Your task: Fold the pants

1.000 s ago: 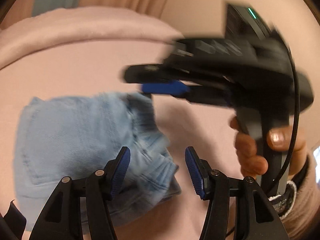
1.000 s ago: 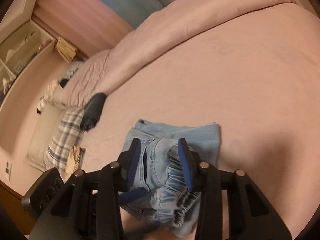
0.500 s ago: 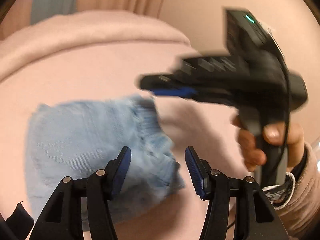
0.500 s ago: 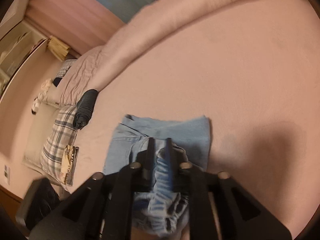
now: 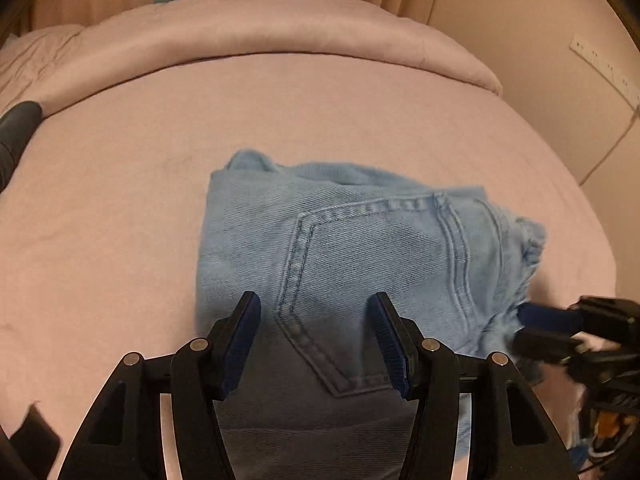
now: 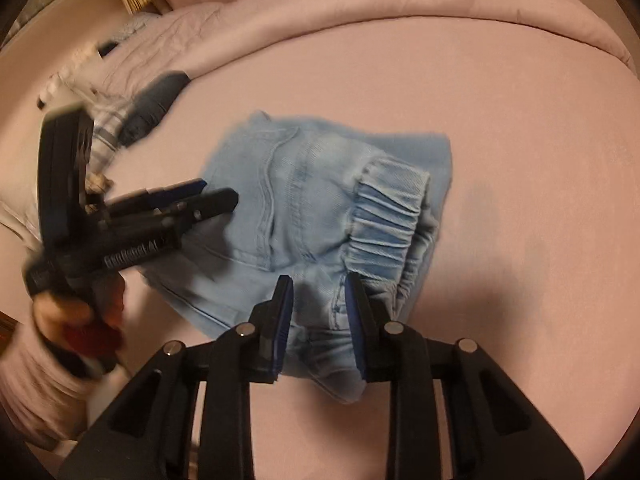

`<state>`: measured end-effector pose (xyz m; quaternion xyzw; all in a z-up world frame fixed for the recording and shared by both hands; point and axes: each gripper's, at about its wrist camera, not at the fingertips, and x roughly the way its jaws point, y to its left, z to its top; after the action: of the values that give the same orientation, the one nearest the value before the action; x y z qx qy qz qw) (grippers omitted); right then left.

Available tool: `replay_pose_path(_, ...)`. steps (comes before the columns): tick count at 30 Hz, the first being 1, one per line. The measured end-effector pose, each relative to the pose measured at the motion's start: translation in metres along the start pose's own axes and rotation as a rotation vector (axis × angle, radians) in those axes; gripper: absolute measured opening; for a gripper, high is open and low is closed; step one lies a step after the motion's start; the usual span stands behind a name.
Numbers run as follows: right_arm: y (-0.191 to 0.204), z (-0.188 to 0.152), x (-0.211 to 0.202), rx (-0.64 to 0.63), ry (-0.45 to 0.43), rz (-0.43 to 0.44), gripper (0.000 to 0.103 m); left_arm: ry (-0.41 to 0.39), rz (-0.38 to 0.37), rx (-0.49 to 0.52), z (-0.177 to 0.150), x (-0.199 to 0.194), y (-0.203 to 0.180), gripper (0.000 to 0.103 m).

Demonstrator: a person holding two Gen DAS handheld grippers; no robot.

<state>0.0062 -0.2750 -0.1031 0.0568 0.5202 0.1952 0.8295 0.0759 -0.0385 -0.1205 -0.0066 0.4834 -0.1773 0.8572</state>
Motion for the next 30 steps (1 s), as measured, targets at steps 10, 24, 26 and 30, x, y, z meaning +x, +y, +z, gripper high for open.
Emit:
replay_pose_path(10, -0.051, -0.005, -0.038, 0.295, -0.141, 0.248, 0.056, -0.095, -0.061, -0.116, -0.017, -0.045, 0.046, 0.057)
replay_pose_path(24, -0.096, -0.039, -0.006, 0.58, -0.059, 0.351, 0.06, 0.016, -0.435, -0.554, -0.043, -0.022, 0.106, 0.067)
replay_pose_path(26, -0.1, -0.036, -0.002, 0.586, -0.039, 0.345, 0.06, 0.044, -0.436, -0.559, -0.041, -0.012, 0.104, 0.067)
replay_pose_path(30, -0.099, -0.028, 0.004, 0.59, -0.011, 0.336, 0.058, 0.09, -0.482, -0.575, -0.039, 0.0, 0.102, 0.067)
